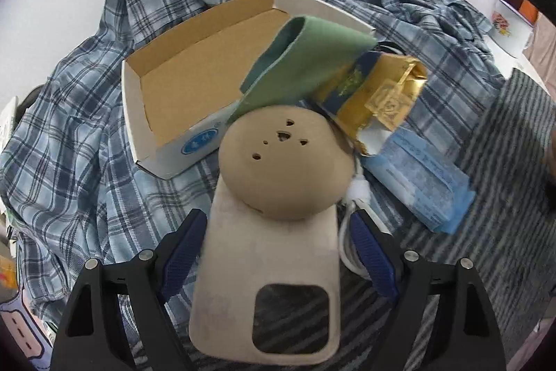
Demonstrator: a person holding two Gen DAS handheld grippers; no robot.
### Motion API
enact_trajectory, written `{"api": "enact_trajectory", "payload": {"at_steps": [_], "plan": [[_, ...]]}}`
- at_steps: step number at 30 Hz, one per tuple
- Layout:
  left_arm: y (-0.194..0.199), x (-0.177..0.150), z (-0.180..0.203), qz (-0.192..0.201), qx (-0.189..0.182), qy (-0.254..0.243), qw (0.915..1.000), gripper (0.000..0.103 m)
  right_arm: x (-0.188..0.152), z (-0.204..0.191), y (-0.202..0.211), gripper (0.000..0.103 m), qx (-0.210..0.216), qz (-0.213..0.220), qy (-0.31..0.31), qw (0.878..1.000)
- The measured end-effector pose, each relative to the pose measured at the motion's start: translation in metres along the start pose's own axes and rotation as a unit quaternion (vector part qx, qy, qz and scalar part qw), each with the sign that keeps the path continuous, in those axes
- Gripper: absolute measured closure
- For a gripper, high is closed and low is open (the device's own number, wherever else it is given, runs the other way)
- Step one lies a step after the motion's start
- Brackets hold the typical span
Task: Organize soft objects
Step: 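Grasp the cream phone case with the left gripper and lift it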
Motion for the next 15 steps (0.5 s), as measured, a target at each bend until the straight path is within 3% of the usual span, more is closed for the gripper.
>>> {"api": "enact_trajectory", "payload": {"at_steps": [5, 8, 11, 15], "plan": [[-0.0067, -0.0005, -0.0054, -0.005, -0.021, 0.018, 0.9996, 0.017, -0.0004, 0.0007, 0.0005, 0.000, -0.002, 0.000, 0.001, 1.000], [-0.0063, -0.0027, -0.0071, 0.009, -0.026, 0.028, 0.9992, 0.018, -0.0009, 0.0001, 0.0006, 0.000, -0.004, -0.001, 0.003, 1.000], [-0.0045, -0.0058, -0.0053, 0.029, -0.026, 0.031, 0.9988, 0.027, -0.0017, -0.0023, -0.0005, 0.000, -0.006, -0.001, 0.007, 1.000], [-0.0021, -0.0092, -0.0066, 0.039, -0.031, 0.037, 0.9980, 0.027, -0.0031, -0.0052, -0.0015, 0.000, -0.010, -0.001, 0.015, 1.000]]}}
Point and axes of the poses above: each gripper's, at about its wrist camera, not at the fingertips, and y roughly against the way its jaws point, z to its right, x to its top, the point moved 3 cm from there along -y, roughly the way its jaws point, and after that the axes turned 5 degrees about -x, right-handed, at the moved point
